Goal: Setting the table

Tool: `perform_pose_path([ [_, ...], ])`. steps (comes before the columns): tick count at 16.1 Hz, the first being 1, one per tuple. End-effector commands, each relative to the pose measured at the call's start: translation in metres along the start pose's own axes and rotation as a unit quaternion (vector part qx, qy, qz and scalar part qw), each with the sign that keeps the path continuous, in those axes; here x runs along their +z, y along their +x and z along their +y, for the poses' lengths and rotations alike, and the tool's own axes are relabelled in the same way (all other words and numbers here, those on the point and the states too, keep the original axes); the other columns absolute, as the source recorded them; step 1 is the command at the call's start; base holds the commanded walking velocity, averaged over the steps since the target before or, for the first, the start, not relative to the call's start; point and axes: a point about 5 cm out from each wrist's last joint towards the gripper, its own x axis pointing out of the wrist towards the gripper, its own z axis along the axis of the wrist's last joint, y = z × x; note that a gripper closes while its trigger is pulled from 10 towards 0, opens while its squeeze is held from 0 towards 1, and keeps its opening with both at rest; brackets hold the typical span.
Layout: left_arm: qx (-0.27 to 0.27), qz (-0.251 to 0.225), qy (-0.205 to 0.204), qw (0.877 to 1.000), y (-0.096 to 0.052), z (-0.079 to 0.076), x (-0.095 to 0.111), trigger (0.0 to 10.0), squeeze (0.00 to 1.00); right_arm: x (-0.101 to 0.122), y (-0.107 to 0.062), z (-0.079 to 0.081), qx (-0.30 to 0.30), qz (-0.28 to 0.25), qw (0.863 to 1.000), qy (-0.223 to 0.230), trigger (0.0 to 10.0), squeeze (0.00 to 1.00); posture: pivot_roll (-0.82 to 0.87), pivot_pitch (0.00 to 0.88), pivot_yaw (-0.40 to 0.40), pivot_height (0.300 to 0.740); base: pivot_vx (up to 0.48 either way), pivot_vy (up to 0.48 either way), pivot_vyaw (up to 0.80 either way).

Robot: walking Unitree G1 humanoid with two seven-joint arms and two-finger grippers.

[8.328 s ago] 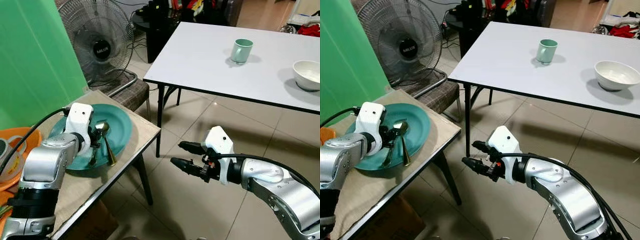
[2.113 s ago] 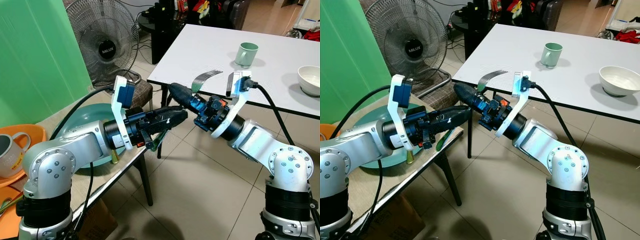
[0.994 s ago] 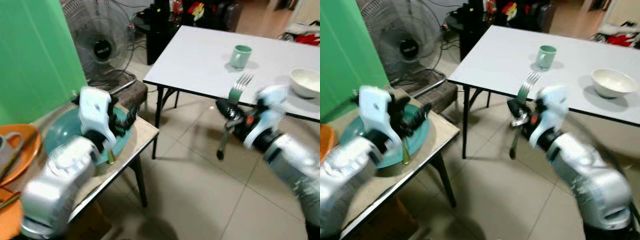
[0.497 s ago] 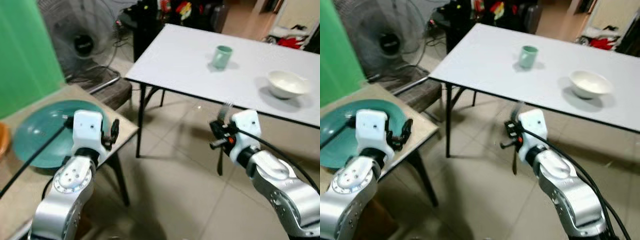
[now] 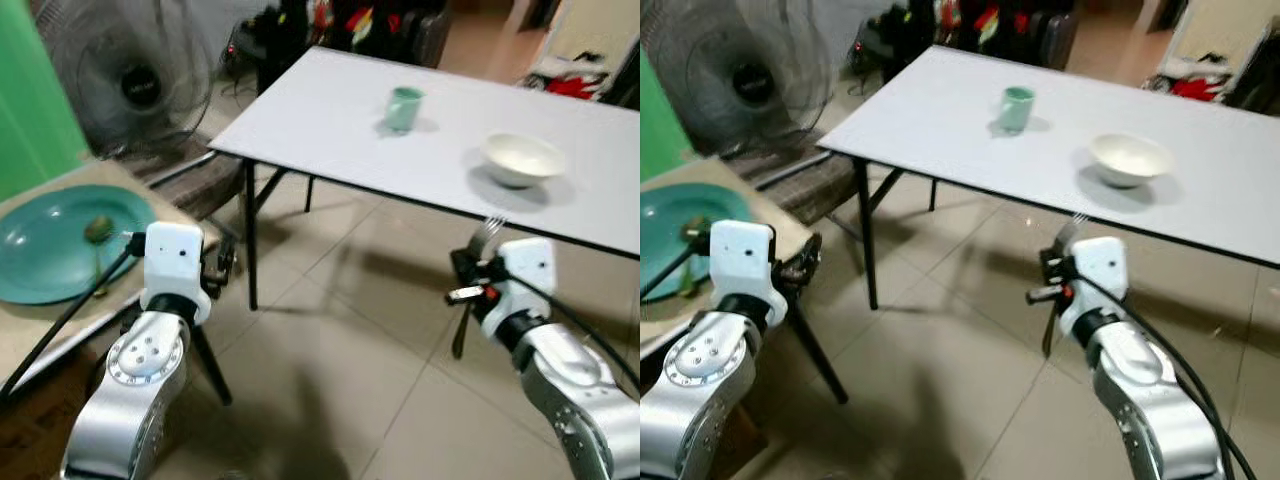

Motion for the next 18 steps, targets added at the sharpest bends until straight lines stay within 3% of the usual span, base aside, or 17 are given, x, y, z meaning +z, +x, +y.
perform_pose_path([
  [1, 0.001, -0.001, 0.005, 1.0, 0.0, 0.002, 0.001, 10.0, 0.0, 0.001, -0.002, 0.005, -0.001, -0.01, 1.0, 0.007, 10.0, 0.0, -0.07, 0.057, -0.008, 0.74, 0.0, -0.435, 0.0],
  [6, -0.001, 0.003, -0.024, 1.0, 0.003, 0.001, 0.0, 10.0, 0.0, -0.002, -0.008, 0.007, -0.009, -0.014, 1.0, 0.023, 10.0, 0.0, -0.08, 0.053, 0.001, 0.74, 0.0, -0.173, 0.0],
  [11, -0.026, -0.003, -0.049, 0.998, 0.002, -0.005, 0.003, 10.0, 0.0, 0.004, 0.004, 0.0, -0.019, -0.02, 1.0, 0.006, 10.0, 0.0, -0.07, 0.047, -0.02, 0.74, 0.0, 0.0, -0.64],
  [18, -0.035, -0.011, -0.052, 0.998, 0.007, -0.001, 0.006, 10.0, 0.0, 0.015, 0.011, 0.0, 0.004, -0.035, 0.999, 0.004, 10.0, 0.0, -0.07, 0.03, -0.032, 0.74, 0.141, 0.0, 0.0],
])
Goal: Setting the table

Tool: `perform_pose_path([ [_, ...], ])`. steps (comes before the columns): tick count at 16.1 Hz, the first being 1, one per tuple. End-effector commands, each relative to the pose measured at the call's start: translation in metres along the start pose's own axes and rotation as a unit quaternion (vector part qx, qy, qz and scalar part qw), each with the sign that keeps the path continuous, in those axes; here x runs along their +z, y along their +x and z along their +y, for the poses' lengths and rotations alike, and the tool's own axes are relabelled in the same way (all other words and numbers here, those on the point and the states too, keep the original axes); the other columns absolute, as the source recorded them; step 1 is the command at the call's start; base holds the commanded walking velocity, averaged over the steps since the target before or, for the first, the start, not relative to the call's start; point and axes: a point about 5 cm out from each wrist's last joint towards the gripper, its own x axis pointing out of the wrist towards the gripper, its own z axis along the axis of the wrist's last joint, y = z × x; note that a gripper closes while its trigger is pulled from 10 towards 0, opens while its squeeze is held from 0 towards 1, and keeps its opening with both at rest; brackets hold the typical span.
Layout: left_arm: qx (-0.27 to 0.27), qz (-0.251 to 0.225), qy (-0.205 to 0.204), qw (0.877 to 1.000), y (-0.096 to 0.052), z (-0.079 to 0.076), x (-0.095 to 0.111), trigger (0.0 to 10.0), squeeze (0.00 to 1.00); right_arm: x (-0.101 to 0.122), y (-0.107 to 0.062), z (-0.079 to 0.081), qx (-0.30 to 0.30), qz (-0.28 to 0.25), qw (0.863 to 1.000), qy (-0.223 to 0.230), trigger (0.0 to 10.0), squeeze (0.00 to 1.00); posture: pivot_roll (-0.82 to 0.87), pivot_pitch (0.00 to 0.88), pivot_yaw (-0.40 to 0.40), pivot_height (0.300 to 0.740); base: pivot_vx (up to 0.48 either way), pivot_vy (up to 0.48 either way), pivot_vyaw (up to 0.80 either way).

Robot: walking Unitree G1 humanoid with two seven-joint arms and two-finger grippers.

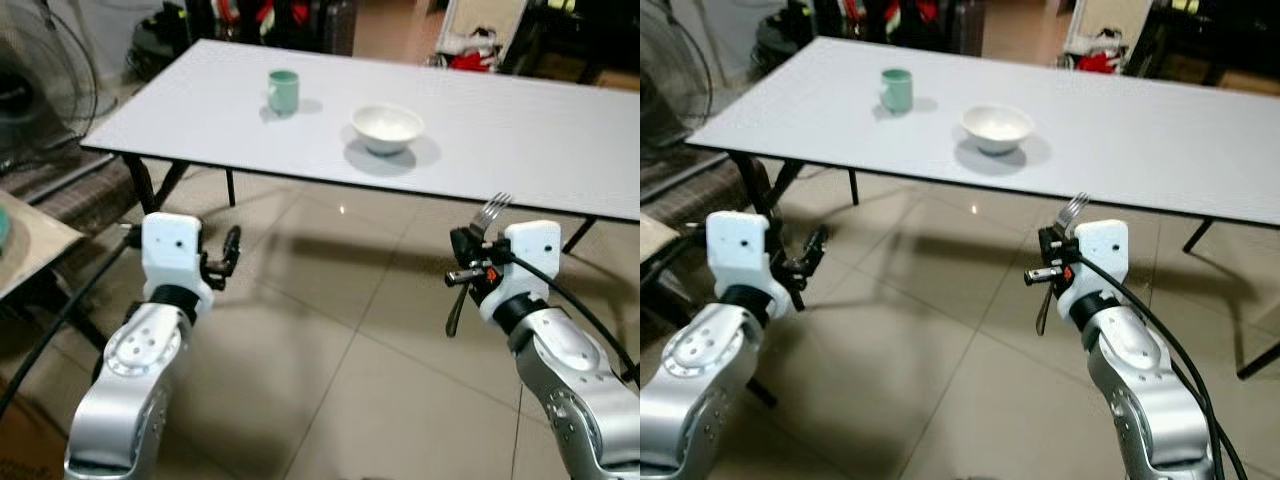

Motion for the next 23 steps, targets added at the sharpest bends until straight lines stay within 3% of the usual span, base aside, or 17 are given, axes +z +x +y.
perform_pose_path([
  [1, -0.011, -0.005, -0.003, 1.0, 0.002, -0.002, 0.003, 10.0, 0.0, 0.002, 0.001, -0.003, -0.005, -0.002, 1.0, -0.001, 10.0, 0.0, -0.07, 0.03, -0.031, 0.74, 0.266, 0.0, 0.0],
  [6, -0.018, -0.006, 0.002, 1.0, 0.003, -0.001, 0.003, 10.0, 0.0, 0.0, 0.001, -0.005, -0.01, 0.0, 1.0, 0.007, 10.0, 0.0, -0.07, 0.02, -0.03, 0.74, 0.324, 0.0, -0.78],
  [17, -0.006, -0.004, 0.004, 1.0, 0.001, 0.004, 0.001, 10.0, 0.0, 0.0, 0.004, 0.0, 0.023, -0.001, 1.0, -0.004, 10.0, 0.0, -0.06, 0.003, -0.046, 0.74, 0.336, 0.0, 0.0],
  [19, -0.005, -0.004, 0.002, 1.0, 0.0, 0.002, 0.001, 10.0, 0.0, -0.001, 0.005, 0.005, 0.048, 0.005, 0.998, -0.037, 10.0, 0.0, -0.05, 0.006, -0.057, 0.74, 0.373, 0.0, 0.0],
  [23, -0.004, -0.002, 0.002, 1.0, -0.002, 0.004, 0.0, 10.0, 0.0, -0.001, 0.006, 0.004, 0.037, 0.001, 0.999, -0.013, 10.0, 0.0, -0.05, 0.009, -0.057, 0.74, 0.374, 0.0, 0.16],
])
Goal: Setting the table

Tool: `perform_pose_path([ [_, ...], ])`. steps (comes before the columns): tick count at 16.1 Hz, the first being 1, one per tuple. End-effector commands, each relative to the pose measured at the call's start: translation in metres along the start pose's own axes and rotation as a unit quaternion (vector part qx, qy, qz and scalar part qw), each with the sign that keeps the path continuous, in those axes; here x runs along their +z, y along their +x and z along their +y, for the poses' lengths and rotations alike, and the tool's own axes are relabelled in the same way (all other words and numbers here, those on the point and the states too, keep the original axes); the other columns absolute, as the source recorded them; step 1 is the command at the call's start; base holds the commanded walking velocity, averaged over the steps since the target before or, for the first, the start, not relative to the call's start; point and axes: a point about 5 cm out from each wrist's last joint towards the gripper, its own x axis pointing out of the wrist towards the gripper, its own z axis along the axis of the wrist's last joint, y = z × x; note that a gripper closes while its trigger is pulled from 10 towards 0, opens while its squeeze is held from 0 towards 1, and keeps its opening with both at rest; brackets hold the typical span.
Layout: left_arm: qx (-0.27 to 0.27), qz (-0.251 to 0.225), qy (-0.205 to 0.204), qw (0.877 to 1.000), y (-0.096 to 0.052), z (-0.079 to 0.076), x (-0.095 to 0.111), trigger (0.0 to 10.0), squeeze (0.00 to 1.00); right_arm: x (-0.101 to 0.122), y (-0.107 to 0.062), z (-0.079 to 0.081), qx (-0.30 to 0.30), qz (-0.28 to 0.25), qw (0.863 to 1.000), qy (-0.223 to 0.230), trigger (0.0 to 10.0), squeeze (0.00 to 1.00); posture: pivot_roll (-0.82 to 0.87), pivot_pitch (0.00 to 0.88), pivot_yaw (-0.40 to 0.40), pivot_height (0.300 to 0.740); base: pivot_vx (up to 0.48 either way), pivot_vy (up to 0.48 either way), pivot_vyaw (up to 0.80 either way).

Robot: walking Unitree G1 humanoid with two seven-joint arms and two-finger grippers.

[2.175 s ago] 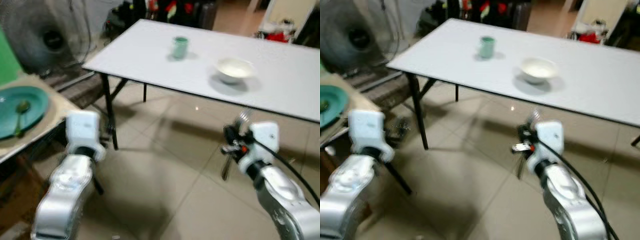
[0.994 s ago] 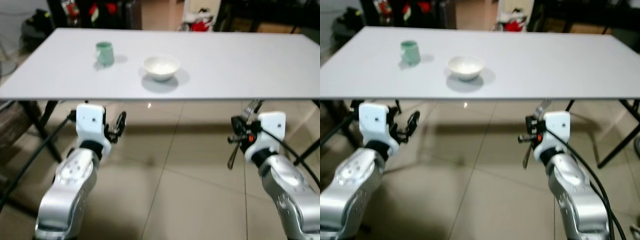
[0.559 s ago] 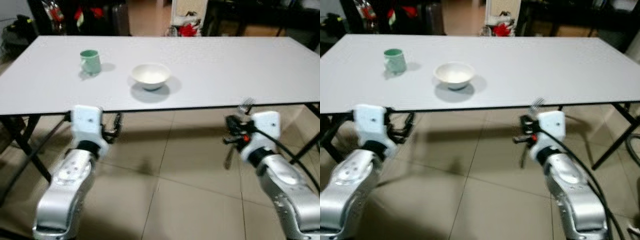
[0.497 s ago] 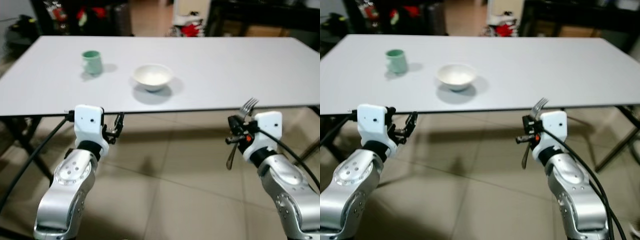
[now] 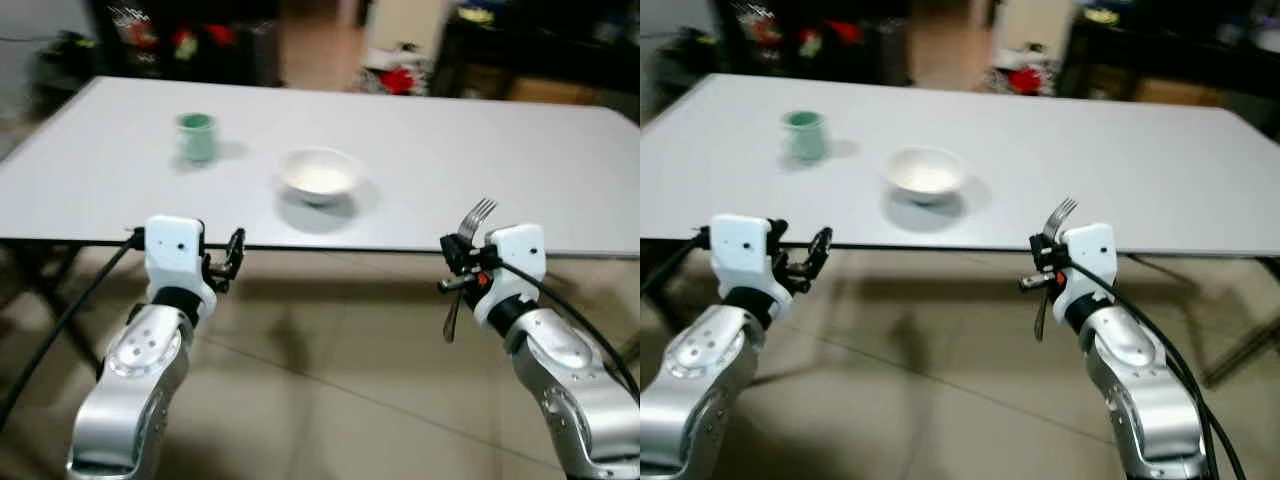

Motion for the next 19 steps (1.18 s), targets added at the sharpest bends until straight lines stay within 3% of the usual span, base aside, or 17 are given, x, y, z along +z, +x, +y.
perform_pose_path([
  [1, 0.006, 0.001, 0.005, 1.0, -0.0009, 0.0043, 0.0009, 10.0, 0.0, 0.0058, 0.0008, 0.0008, 0.006, -0.014, 1.0, 0.001, 10.0, 0.0, -0.05, 0.01, -0.053, 0.74, 0.375, 0.0, 0.0],
  [19, -0.011, 0.001, 0.008, 1.0, 0.0065, 0.0029, 0.003, 10.0, 0.0, 0.0075, 0.0025, 0.0, 0.005, -0.018, 1.0, -0.004, 10.0, 0.0, -0.06, 0.011, -0.025, 0.74, 0.378, 0.0, 0.0],
])
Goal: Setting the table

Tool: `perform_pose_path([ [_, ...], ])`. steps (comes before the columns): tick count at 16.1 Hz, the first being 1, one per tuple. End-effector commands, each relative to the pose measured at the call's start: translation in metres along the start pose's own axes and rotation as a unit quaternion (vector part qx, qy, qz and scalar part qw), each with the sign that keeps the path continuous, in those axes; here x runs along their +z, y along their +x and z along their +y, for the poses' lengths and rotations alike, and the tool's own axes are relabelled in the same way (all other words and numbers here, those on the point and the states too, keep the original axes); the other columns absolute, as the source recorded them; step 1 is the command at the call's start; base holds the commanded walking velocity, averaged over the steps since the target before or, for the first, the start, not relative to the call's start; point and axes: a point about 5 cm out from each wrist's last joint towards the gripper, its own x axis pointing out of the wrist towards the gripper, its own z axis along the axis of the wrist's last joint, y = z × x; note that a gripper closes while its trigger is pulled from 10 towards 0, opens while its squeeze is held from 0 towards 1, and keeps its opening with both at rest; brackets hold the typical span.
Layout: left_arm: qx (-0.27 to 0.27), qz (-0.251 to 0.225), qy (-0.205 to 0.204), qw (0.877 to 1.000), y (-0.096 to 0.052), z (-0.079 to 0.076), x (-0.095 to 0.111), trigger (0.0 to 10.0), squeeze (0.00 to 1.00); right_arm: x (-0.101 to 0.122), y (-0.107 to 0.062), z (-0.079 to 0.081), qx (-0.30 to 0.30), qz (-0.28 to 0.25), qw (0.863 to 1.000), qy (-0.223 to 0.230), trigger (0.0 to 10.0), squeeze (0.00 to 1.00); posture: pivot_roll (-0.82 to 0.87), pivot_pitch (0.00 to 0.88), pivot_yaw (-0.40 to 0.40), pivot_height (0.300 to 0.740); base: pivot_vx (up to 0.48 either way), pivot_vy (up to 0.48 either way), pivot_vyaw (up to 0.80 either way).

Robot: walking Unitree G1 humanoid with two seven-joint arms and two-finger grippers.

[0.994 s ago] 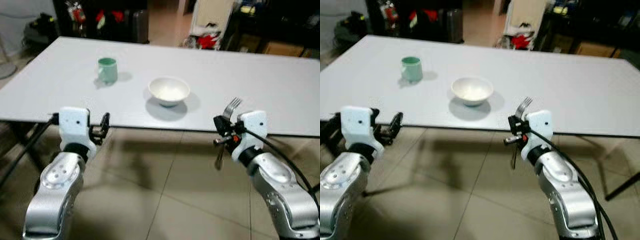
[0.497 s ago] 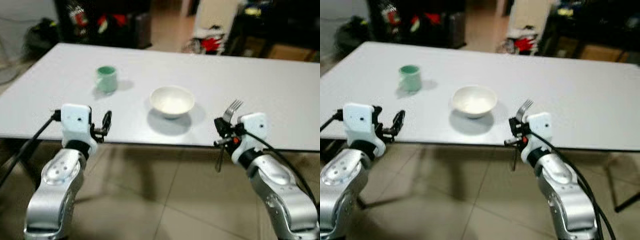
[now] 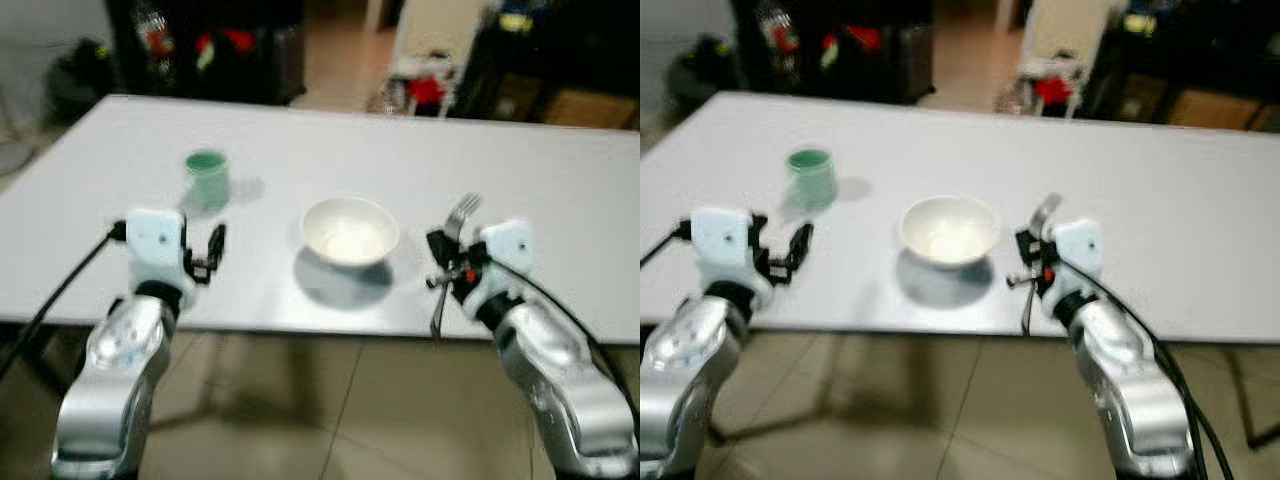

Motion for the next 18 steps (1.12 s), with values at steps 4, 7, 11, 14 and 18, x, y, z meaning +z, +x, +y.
perform_pose_path([
  [4, -0.013, 0.001, 0.011, 1.0, 0.002, -0.007, 0.0, 10.0, 0.0, 0.004, 0.001, -0.009, -0.011, 0.001, 1.0, -0.001, 10.0, 0.0, -0.06, 0.007, -0.025, 0.74, 0.272, 0.0, 0.0],
  [7, -0.027, 0.006, 0.031, 0.999, 0.003, -0.01, -0.002, 10.0, 0.0, 0.014, 0.011, -0.014, 0.004, 0.01, 1.0, -0.01, 10.0, 0.0, -0.06, 0.0, -0.019, 0.74, 0.0, 0.0, 0.0],
  [11, -0.038, 0.001, 0.053, 0.998, 0.01, -0.006, 0.001, 10.0, 0.0, 0.024, 0.045, -0.018, 0.026, 0.054, 0.995, -0.079, 10.0, 0.0, -0.06, 0.0, -0.017, 0.74, 0.0, 0.0, 0.0],
  [14, -0.061, 0.002, 0.083, 0.995, 0.012, -0.002, 0.003, 10.0, 0.0, 0.036, 0.081, -0.018, 0.042, 0.094, 0.978, -0.182, 10.0, 0.0, -0.06, 0.0, -0.02, 0.74, 0.0, 0.0, 0.0],
  [18, -0.133, 0.009, 0.102, 0.986, 0.01, -0.009, 0.005, 10.0, 0.0, 0.039, 0.114, -0.011, 0.085, 0.115, 0.963, -0.229, 10.0, 0.0, -0.06, 0.0, -0.015, 0.74, 0.0, 0.0, 0.0],
])
